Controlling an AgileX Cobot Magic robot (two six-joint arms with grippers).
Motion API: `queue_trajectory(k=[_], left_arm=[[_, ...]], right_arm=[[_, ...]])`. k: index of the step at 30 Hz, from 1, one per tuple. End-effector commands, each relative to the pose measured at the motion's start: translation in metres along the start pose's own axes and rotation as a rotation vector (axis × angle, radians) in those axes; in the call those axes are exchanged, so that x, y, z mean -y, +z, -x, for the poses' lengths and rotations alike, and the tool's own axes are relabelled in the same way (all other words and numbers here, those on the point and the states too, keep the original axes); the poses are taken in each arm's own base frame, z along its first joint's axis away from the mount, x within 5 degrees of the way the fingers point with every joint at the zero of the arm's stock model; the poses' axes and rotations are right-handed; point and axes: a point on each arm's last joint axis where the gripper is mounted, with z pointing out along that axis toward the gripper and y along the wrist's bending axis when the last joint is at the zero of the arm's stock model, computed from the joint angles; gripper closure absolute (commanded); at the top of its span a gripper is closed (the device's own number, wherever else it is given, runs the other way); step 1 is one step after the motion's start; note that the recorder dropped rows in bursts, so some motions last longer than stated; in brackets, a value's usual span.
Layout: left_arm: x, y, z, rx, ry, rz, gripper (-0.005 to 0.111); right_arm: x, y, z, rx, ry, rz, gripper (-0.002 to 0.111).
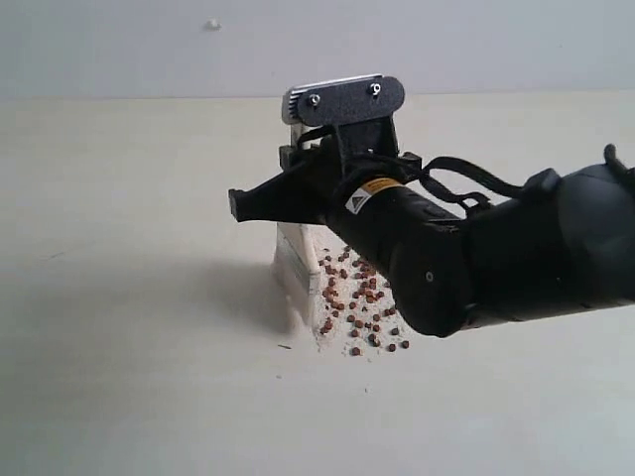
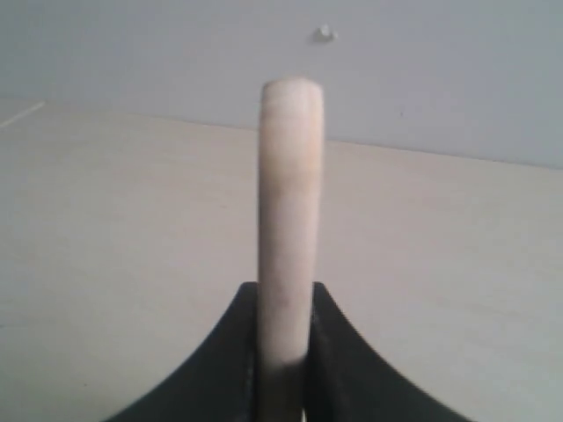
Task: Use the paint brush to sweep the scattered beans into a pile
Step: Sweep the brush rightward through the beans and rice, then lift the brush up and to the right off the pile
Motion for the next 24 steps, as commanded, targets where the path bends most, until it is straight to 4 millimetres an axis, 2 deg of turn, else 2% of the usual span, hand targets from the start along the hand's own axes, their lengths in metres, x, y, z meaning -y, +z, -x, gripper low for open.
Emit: queue_trajectory(k=[1,6,11,13,15,17,22,24], left_arm=[[0.0,-0.001,-0.001,0.004,-0.004,0.001,0.107],[0.0,-0.001,-0.001,0.004,-0.004,0.001,0.107],[0.0,-0.001,-0.001,0.004,-0.004,0.001,0.107],[0.0,-0.001,-0.001,0.004,-0.004,0.001,0.107],[0.0,-0.001,-0.001,0.004,-0.004,0.001,0.107],[0.0,-0.001,-0.001,0.004,-0.004,0.001,0.107],[0.0,-0.001,-0.001,0.004,-0.004,0.001,0.107],[0.0,-0.001,-0.001,0.004,-0.004,0.001,0.107]], right_arm=[[-0.004,-0.014,0.022,0.027,0.008,0.06,0.108],[-0.004,-0.024,0.041,0.098,-0.007,0.07,0.108],[-0.002,-0.026,0.049,0.188,-0.267,0.024,0.108],[0.007,-0.024,0.054,0.211,-0.418,-0.028,0.108],[0.035,-0.017,0.061,0.215,-0.531,-0.105,0.108],[0.059,-0.011,0.067,0.211,-0.608,-0.107,0.108],[0.087,-0.007,0.069,0.197,-0.661,0.009,0.108],[0.1,-0.006,0.065,0.138,-0.631,0.036,0.108]])
